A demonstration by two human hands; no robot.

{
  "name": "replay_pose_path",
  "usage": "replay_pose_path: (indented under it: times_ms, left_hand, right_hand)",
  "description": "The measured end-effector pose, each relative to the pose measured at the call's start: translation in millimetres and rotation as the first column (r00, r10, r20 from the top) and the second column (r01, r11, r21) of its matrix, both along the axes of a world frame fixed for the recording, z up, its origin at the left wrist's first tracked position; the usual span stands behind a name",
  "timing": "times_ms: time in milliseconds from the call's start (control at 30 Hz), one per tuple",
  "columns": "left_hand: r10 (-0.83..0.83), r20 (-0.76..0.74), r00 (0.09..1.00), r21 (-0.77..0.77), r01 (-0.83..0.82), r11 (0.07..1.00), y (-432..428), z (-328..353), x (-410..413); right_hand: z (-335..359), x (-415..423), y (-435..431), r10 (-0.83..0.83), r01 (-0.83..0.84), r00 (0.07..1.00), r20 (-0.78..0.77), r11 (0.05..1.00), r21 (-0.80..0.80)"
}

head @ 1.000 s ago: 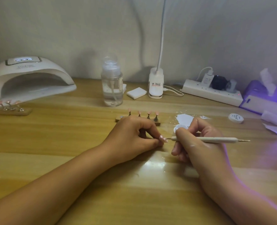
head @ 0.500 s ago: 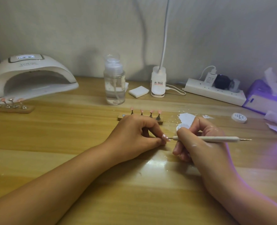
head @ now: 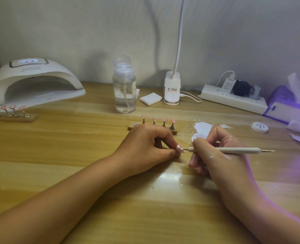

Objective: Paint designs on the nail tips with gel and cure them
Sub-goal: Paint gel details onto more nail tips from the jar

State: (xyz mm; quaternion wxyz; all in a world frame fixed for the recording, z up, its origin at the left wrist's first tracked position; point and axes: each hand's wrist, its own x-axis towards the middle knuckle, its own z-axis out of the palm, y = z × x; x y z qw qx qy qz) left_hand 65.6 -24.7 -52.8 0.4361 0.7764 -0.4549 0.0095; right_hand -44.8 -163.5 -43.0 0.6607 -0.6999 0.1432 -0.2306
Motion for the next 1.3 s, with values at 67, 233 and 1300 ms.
replay_pose_path:
  times_ms: [67, 233, 1300]
  left_hand:
    - [-0.003, 0.002, 1.0, 0.002, 0.003, 1.0, 0.1, 0.1, -0.5]
    - [0.002, 0.055, 0.998, -0.002, -0.002, 1.0, 0.7, -0.8, -0.5]
    - [-0.009, 0.021, 1.0, 0.001, 0.009, 1.0, 0.7, -1.7, 0.8]
  right_hand:
    - [0.8, -0.8, 0.1, -0.022, 0.021, 1.0, 0.021, 1.0, 0.02]
    - [3.8, -2.0, 0.9, -0.055, 0.052, 0.997, 0.054, 0.996, 0.066]
    - [-4.3, -0.1, -4.0, -0.06, 0.06, 0.998, 0.012, 0.995, -0.078]
